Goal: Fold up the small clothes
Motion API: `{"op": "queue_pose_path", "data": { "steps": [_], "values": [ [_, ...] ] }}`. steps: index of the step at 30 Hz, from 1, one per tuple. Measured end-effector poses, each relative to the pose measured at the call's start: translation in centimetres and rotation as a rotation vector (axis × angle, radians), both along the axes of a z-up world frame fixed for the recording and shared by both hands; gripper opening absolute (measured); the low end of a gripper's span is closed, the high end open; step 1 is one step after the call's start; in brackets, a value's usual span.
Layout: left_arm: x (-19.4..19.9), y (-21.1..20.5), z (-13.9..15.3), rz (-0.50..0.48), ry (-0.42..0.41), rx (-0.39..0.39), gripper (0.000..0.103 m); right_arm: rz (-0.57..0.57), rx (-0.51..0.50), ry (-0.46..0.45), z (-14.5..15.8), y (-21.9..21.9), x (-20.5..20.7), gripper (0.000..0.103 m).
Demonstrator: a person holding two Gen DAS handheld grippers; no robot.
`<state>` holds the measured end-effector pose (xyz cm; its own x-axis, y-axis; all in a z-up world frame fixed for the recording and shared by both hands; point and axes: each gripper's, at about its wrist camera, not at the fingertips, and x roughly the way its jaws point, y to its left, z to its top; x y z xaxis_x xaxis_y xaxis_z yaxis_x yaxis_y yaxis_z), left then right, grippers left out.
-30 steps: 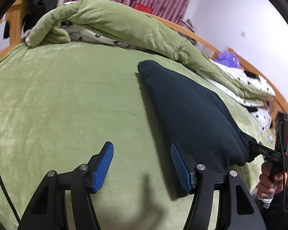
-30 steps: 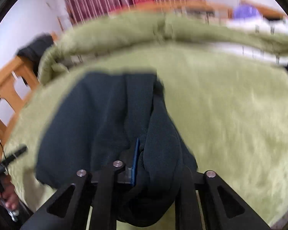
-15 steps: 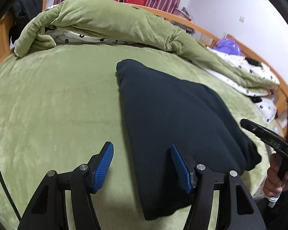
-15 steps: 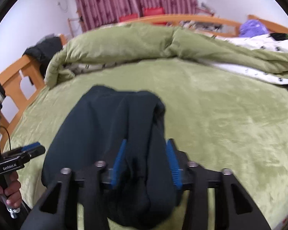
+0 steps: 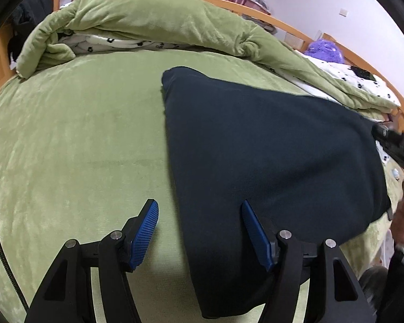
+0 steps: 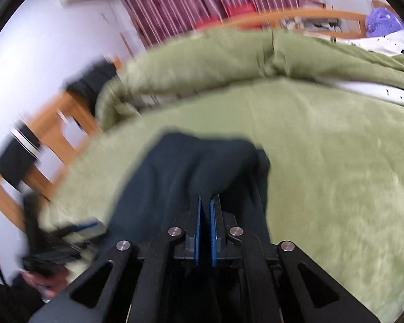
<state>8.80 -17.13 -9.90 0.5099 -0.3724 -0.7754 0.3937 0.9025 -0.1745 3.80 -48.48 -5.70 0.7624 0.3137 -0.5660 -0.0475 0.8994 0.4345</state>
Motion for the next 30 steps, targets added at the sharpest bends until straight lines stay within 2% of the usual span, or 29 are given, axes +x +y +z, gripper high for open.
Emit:
{"op": "queue_pose_path", "data": {
  "steps": [1,3,4,6,8,10,13,15,17,23,28,30],
  "values": [
    [0.0,-0.1,0.1,-0.004,0.002,-0.002,0.064,-0.011,0.011,-0.008,0.3,-0.7,-0.1,0.004],
    [0.0,-0.5,0.2,0.005,-0.006,0.024,0.064,-0.061,-0.031,0.034,-0.3,-1.5,0.5,0.002],
    [-0.1,-0.6,0.3,0.003,-0.009,0.025,0.063,-0.097,-0.069,0.085,-1.3,-1.7,1.1,0.002],
    [-0.2,-0.5,0.4,-0.001,-0.004,0.010,0.061,-0.113,-0.069,0.185,-3.9,-2.1,2.2,0.002],
    [-0.3,-0.2,0.4,0.002,0.005,0.002,0.061,-0.109,-0.073,0.232,-5.5,-1.7,2.5,0.002],
    [-0.4,0.4,0.5,0.004,0.008,-0.017,0.061,-0.110,-0.092,0.214,-5.1,-1.2,1.9,0.003],
    [-0.4,1.2,0.6,0.007,0.009,-0.035,0.061,-0.125,-0.061,0.160,-2.9,-1.5,0.2,0.008],
    [-0.5,1.5,0.5,0.011,0.015,-0.045,0.061,-0.123,-0.039,0.116,-1.6,-2.0,-1.1,0.029],
    [-0.6,1.6,0.4,0.007,0.020,-0.048,0.061,-0.123,-0.058,0.100,-1.0,-2.0,-2.3,0.036],
    [-0.9,1.3,0.2,-0.007,0.025,-0.056,0.061,-0.036,-0.043,0.222,-3.9,-0.9,-4.2,0.034],
    [-1.0,0.8,-0.1,-0.014,0.047,-0.060,0.061,0.021,0.016,0.233,-4.6,0.3,-4.0,0.032],
    [-1.1,0.6,-0.2,-0.015,0.046,-0.050,0.062,0.038,-0.008,0.252,-4.9,1.1,-3.1,0.028]
  ]
}}
